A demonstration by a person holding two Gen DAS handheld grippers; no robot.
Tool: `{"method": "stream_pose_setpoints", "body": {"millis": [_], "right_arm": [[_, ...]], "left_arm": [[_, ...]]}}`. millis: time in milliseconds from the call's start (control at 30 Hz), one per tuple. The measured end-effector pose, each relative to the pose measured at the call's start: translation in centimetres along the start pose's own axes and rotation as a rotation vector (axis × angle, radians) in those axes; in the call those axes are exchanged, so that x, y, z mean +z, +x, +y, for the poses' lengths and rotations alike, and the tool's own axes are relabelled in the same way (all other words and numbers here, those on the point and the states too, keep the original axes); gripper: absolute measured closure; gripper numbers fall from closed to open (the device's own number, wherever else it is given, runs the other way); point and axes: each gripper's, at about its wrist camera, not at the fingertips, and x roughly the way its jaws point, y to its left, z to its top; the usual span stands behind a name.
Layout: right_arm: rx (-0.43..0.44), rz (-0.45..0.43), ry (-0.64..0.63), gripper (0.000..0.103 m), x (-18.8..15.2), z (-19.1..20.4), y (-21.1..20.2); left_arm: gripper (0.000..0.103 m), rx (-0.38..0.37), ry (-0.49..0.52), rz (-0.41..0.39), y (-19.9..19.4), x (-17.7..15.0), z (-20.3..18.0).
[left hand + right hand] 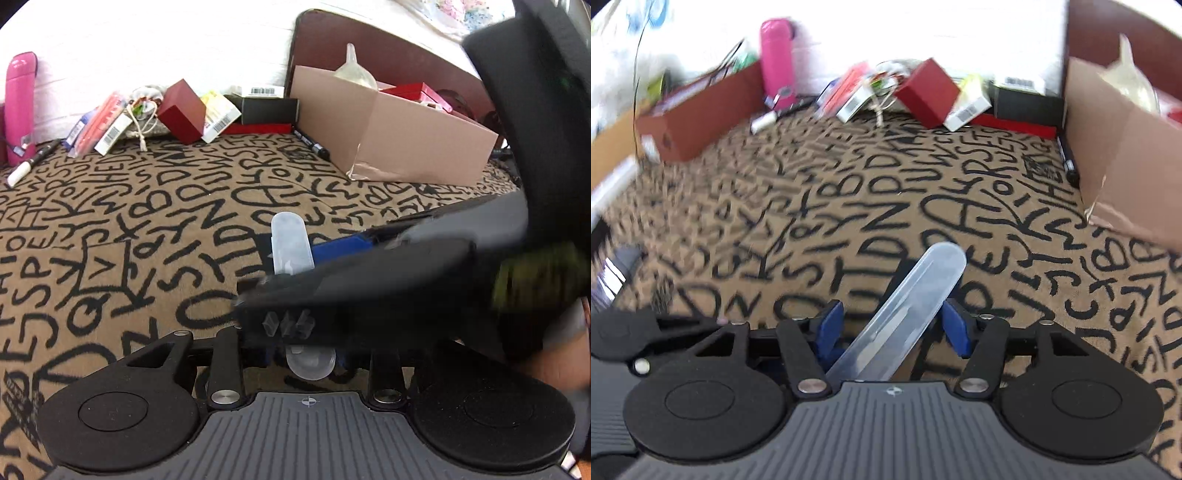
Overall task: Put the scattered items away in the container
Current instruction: 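Grasp the clear plastic tube case with the left tool, then pass the tube case from the left tool into the right tool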
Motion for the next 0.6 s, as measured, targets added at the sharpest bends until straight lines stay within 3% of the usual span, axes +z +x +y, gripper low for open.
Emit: {"method": "stream_pose_setpoints", "body": {"millis": [133,167,333,600], "right_arm": [[0.003,-0.003,0.022,0.05,-0.5,-0.1,-0.1],[0.002,-0.005,0.031,0.052,-0.4,-0.3,-0.1],[0.026,-0.017,0.086,0.06,-0.7,-1.1,-0.6],[0.049,-0.053,0.173,0.063,-1.3,-2.9,-2.5]], "left_arm": [[0.06,0.007,-0.035,-0.006,-0.3,-0.3,-0.1],[0.072,0.017,-0.034,-0.004,-0.2,-0.2,-0.1],[0.073,0.025,-0.052,-0.012,-0.4,-0.1,-0.8],[0.073,0.01,-0.02,-0.023,-1.1,0.5,-2.7]]}}
